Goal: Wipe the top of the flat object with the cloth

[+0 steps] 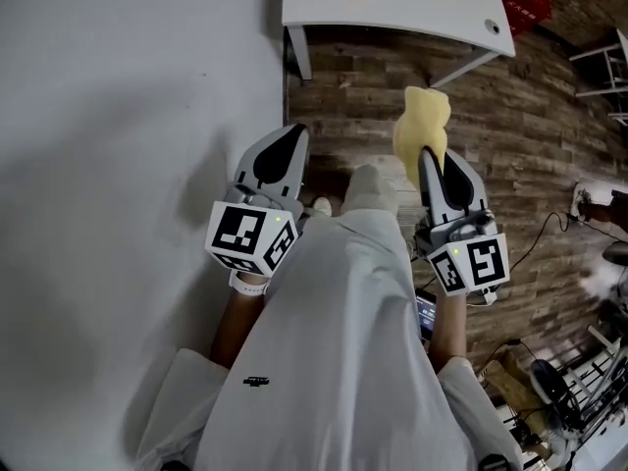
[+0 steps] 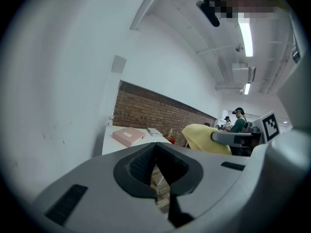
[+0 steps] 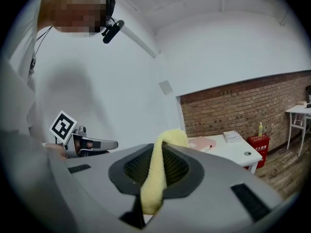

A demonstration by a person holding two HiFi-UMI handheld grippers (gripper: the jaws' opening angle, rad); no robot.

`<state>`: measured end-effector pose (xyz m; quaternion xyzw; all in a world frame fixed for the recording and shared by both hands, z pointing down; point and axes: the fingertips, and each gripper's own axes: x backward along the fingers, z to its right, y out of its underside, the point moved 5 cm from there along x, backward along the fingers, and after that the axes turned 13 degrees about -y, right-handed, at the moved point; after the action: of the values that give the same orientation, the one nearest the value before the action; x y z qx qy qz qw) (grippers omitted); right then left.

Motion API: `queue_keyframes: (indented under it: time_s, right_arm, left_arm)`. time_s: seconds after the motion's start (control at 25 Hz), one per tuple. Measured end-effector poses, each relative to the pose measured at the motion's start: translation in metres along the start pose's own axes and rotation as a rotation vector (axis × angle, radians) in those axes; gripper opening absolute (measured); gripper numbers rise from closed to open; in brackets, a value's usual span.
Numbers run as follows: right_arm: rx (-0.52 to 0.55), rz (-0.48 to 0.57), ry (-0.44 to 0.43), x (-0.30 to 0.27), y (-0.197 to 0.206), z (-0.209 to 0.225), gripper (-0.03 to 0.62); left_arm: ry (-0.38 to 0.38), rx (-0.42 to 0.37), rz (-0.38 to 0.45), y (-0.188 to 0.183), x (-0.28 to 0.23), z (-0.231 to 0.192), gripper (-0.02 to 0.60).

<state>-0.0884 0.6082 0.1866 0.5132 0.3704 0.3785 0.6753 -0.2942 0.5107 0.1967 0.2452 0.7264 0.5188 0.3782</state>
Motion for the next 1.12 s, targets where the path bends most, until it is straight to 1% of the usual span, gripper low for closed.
queue_keyframes:
  time_s: [0.08,0.12,0.2,0.32,0.44,0.56,0.68,0.8,0.88,1.0,1.12]
  right_arm:
    - [-0.002,0.007,-0.017,-0.002,-0.002,0.001,0.049]
    - [-0.008,0.010,-0.023,-0.005,-0.004,0.005,0.049]
    - [-0.021,0.017,-0.032,-0.017,-0.008,0.020,0.049]
    - [-0.039,0.017,-0.054,-0.046,-0.005,0.050,0.051]
    - [-0.059,-0.003,-0.079,-0.084,-0.003,0.095,0.051]
    - [-0.051,-0.005,-0.097,-0.122,-0.019,0.149,0.051]
    - [-0.047,-0.004,-0.120,-0.148,-0.039,0.199,0.051]
    - [-0.037,-0.004,-0.142,-0.174,-0.049,0.250,0.049]
    - [-0.046,-0.008,-0.186,-0.192,-0.055,0.279,0.049]
    - [-0.080,-0.038,-0.288,-0.223,-0.063,0.311,0.048]
    - [-0.065,-0.070,-0.329,-0.249,-0.066,0.334,0.048]
  left_arm:
    - [-0.009,0.007,-0.007,0.001,0.002,-0.001,0.018]
    - [-0.013,-0.002,-0.015,-0.001,-0.001,-0.002,0.018]
    - [-0.020,-0.022,-0.030,-0.005,-0.012,-0.004,0.018]
    - [-0.037,-0.023,-0.054,-0.005,-0.044,-0.015,0.018]
    - [-0.054,-0.045,-0.084,-0.012,-0.091,-0.027,0.018]
    - [-0.065,-0.051,-0.120,-0.024,-0.149,-0.032,0.018]
    - [-0.076,-0.040,-0.127,-0.046,-0.195,-0.027,0.018]
    - [-0.093,-0.039,-0.124,-0.067,-0.246,-0.021,0.018]
    - [-0.114,-0.031,-0.117,-0.081,-0.276,-0.017,0.018]
    - [-0.149,-0.029,-0.114,-0.098,-0.313,-0.015,0.018]
    - [-0.164,-0.042,-0.124,-0.108,-0.345,-0.015,0.018]
